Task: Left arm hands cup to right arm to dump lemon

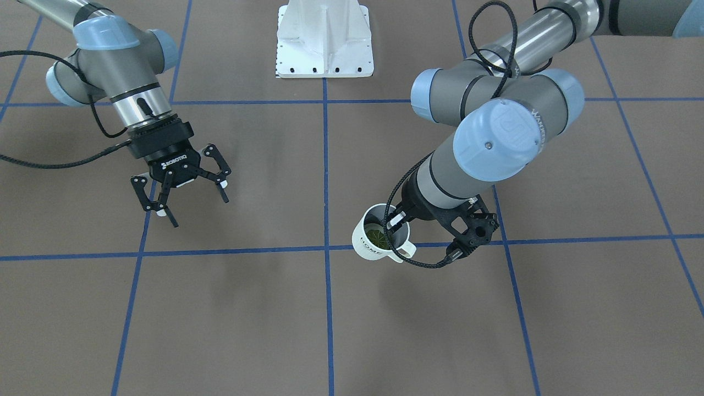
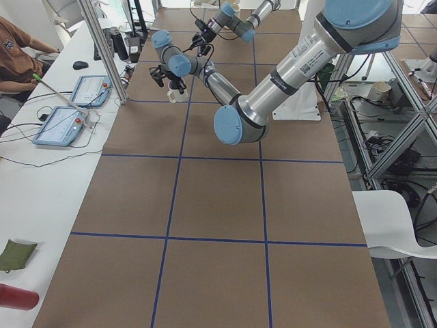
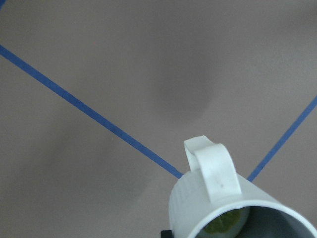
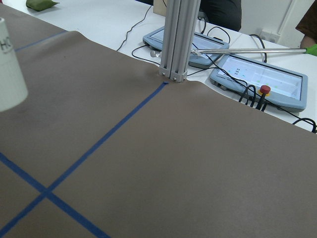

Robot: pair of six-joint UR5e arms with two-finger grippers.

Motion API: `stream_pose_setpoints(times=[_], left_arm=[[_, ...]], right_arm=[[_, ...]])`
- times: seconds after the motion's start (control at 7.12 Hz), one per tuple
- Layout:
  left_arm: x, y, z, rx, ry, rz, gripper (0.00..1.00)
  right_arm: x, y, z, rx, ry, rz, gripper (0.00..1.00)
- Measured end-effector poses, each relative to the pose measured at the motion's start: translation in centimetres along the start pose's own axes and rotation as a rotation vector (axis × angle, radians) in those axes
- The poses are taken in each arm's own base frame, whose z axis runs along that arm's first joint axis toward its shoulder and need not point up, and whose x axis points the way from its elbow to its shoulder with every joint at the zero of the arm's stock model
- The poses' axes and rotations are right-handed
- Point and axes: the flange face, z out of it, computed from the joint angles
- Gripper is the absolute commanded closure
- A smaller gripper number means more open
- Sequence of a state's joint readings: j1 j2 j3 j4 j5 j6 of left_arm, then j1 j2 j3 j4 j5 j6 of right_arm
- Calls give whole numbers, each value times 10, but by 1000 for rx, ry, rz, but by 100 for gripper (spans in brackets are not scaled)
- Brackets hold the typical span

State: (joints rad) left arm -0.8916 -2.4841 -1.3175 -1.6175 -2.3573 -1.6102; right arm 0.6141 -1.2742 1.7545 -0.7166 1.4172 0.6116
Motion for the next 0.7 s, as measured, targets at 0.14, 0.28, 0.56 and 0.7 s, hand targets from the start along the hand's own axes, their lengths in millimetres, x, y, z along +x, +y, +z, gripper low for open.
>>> stream_pose_setpoints(times=[0.14,0.28,0.56,0.7], left_arm=[[7,5,1,-4,4,1,100],[15,14,4,-13,11,17,100],[32,32,7,-34,21,45,100],[38,37,8,-54,19,48,100]], right_arm=[[-21,6,-4,30,-38,4,0],[-41,7,-5,44,-75,6,0],[-80,4,-1,61,-118,7,0],[-93,3,1,67,-123,7,0]])
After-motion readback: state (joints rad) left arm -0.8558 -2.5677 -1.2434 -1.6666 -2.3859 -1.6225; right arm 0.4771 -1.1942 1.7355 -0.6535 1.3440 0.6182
